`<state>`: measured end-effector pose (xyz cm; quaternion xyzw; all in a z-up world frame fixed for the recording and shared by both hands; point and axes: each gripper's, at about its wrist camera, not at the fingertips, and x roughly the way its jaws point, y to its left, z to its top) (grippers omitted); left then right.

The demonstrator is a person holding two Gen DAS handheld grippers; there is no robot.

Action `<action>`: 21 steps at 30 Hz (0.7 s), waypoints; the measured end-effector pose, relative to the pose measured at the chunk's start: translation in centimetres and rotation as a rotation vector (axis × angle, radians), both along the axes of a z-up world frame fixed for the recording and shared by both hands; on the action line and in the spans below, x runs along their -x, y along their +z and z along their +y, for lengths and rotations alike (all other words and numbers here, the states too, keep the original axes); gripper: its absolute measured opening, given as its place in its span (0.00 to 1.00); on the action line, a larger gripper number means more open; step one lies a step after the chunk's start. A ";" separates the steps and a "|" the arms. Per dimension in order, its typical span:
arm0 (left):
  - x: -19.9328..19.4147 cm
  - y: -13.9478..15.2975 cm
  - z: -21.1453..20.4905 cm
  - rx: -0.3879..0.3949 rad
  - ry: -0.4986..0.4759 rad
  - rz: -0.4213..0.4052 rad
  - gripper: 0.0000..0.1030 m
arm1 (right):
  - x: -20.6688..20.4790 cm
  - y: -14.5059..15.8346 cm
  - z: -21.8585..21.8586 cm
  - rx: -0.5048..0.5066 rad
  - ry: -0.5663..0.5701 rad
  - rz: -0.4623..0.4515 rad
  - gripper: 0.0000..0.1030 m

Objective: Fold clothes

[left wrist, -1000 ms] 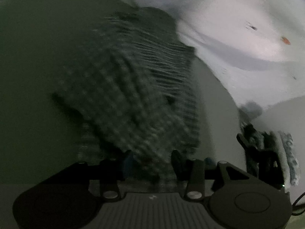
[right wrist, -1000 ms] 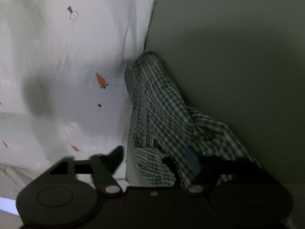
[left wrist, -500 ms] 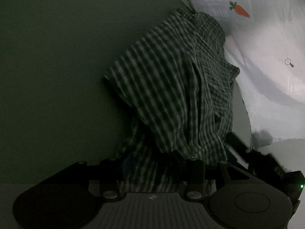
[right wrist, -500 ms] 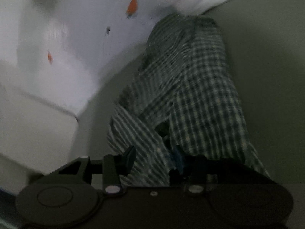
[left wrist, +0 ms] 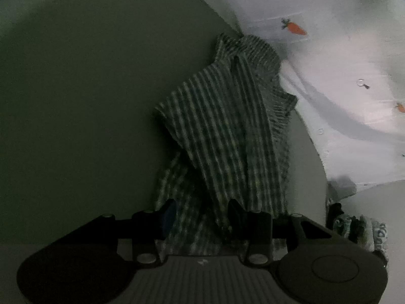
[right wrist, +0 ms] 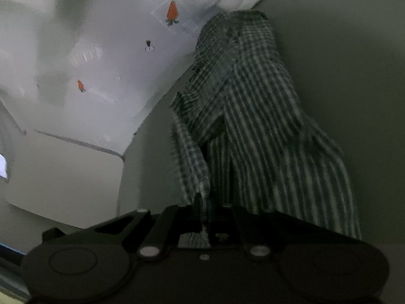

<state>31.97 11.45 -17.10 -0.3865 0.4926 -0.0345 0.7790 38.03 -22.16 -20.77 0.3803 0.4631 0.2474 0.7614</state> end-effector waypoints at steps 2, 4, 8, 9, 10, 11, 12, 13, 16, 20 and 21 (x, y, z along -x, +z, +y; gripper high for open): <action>1.1 0.5 -0.3 0.005 0.008 -0.009 0.45 | 1.6 -0.2 -1.1 -0.033 -0.026 0.025 0.04; 2.1 0.9 -0.7 0.005 0.005 -0.011 0.45 | 3.0 -0.3 -1.9 -0.037 -0.045 0.038 0.04; 4.2 1.3 -1.6 -0.015 -0.013 -0.006 0.45 | 5.5 0.0 -3.7 -0.042 -0.087 0.055 0.04; 4.7 1.4 -1.9 -0.022 -0.019 -0.005 0.45 | 6.1 -0.1 -4.0 -0.045 -0.097 0.063 0.04; 5.4 1.4 -2.1 -0.030 -0.026 -0.004 0.45 | 6.6 -0.1 -4.4 -0.049 -0.107 0.071 0.04; 6.1 1.5 -2.2 -0.037 -0.031 -0.001 0.45 | 7.1 -0.2 -4.7 -0.052 -0.117 0.080 0.04; 6.8 1.5 -2.2 -0.044 -0.036 0.003 0.45 | 7.6 -0.2 -5.0 -0.055 -0.127 0.088 0.04; 7.4 1.4 -2.3 -0.050 -0.040 0.008 0.45 | 8.2 -0.4 -5.3 -0.071 -0.139 0.104 0.04; 9.1 1.4 -2.3 -0.063 -0.046 0.020 0.45 | 10.2 -1.2 -6.4 -0.226 -0.197 0.177 0.04; 10.0 1.2 -1.9 -0.044 -0.027 0.037 0.45 | 12.0 -2.0 -7.2 -0.515 -0.248 0.237 0.04; 10.3 1.1 -1.6 -0.036 -0.022 0.039 0.45 | 12.4 -2.2 -7.3 -0.567 -0.257 0.245 0.03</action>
